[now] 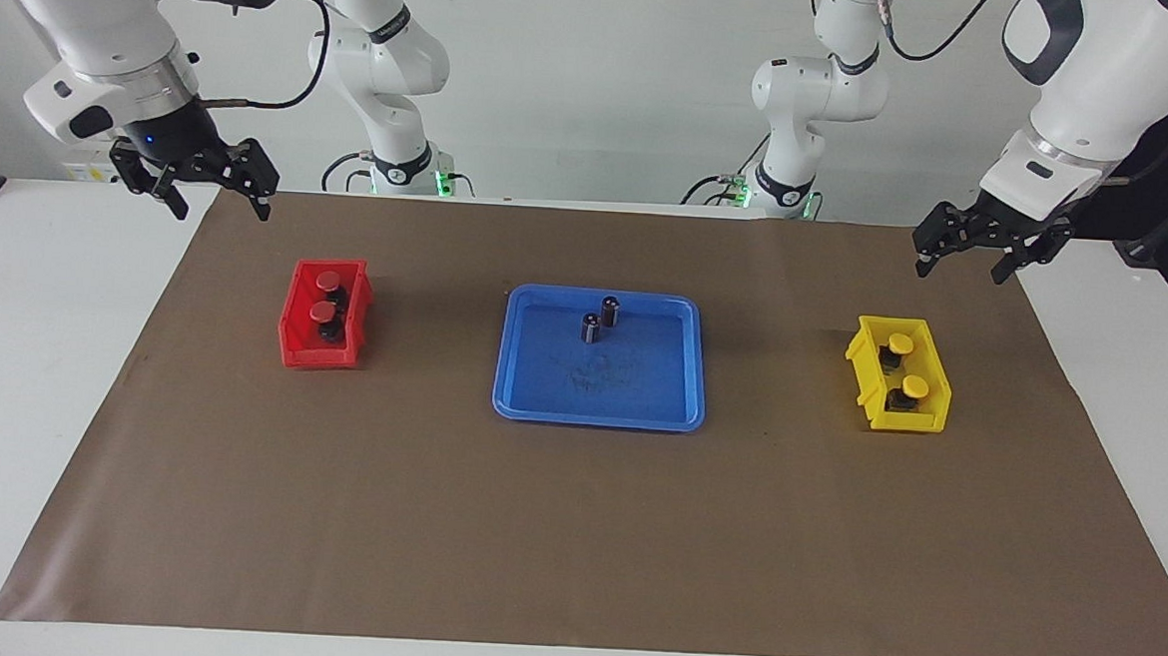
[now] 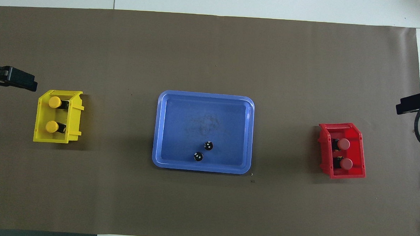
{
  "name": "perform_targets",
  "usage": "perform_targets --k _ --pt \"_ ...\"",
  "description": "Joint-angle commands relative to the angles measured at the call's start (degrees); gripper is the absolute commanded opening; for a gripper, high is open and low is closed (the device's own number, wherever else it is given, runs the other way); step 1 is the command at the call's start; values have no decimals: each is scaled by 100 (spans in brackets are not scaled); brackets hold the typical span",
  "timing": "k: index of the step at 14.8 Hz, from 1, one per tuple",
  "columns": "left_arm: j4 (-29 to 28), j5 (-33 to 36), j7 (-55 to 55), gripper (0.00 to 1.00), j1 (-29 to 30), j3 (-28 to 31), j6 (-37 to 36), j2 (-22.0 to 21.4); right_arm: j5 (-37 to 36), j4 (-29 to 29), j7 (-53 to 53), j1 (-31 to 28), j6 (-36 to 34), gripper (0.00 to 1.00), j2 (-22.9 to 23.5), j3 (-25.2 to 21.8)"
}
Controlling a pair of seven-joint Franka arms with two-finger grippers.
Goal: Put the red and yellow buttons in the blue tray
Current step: 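Reach the right gripper down toward the red buttons in the red holder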
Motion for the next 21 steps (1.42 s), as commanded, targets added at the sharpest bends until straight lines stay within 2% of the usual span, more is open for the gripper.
perform_targets --k 1,14,17,19,21 --pt "-268 31 -40 100 -33 49 31 -219 81 -120 36 -28 101 100 -70 34" --pt "-259 32 -31 100 -15 32 -48 -201 98 -234 -8 15 66 100 -113 34" --pt "-294 32 -66 100 29 32 -197 -219 107 -611 18 33 407 100 -227 34" --pt "-286 23 -101 100 -23 40 -233 -228 107 -866 27 86 645 91 -315 34" --pt "-277 14 -84 100 -24 32 -241 -271 116 -1261 27 104 970 87 -456 34"
